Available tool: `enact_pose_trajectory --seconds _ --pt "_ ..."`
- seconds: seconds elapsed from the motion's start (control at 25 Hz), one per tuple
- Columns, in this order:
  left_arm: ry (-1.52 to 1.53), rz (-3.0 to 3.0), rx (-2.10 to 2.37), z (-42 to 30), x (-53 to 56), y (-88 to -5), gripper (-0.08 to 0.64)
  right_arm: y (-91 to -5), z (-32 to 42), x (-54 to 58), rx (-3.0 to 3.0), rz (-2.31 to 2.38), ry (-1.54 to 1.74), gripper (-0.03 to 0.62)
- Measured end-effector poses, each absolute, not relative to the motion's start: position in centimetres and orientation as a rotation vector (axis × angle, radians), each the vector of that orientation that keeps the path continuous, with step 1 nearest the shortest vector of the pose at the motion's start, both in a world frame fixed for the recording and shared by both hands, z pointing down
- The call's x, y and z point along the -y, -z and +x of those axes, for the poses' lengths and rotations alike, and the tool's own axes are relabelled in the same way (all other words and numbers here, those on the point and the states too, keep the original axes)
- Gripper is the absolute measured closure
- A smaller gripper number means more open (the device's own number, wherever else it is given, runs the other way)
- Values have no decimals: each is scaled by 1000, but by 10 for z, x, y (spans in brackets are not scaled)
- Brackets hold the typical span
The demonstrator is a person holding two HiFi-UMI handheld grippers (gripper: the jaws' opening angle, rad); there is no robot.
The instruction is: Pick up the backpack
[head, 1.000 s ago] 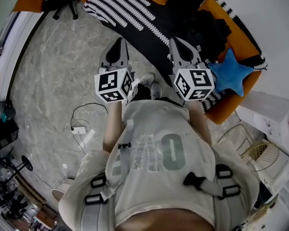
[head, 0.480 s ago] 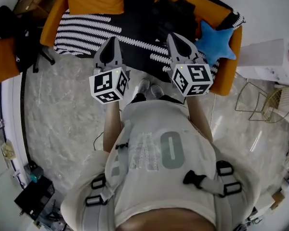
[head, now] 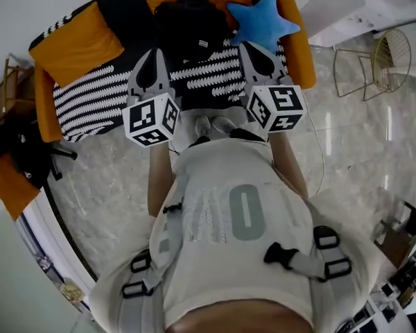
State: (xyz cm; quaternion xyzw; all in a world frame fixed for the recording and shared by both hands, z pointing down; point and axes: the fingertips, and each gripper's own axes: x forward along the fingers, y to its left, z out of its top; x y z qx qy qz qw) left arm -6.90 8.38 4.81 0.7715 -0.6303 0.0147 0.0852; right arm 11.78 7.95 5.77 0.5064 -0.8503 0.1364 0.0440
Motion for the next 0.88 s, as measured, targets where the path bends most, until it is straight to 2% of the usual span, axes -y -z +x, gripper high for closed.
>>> enact_pose_trajectory --seconds 0.4,0.72,0.76,0.8,0.84,0.88 --pt "-52 2387 1778 -35 -69 -45 538 -57 155 -85 2583 1700 -517 588" --pt "-21 2447 1775 -34 -62 -38 521 -60 155 -74 2511 1702 -404 588" --pt "1 2457 1767 -34 -62 -36 470 -61 152 -73 2512 1688 -406 515" --pt "21 2465 1763 -34 -61 -34 390 -62 149 -71 2520 1673 -418 370" --pt "32 2471 1766 -34 -60 -33 317 -64 146 -69 2528 1664 -431 294" --pt "30 2477 1776 -34 -58 -32 269 -65 145 -67 2536 1663 -443 264"
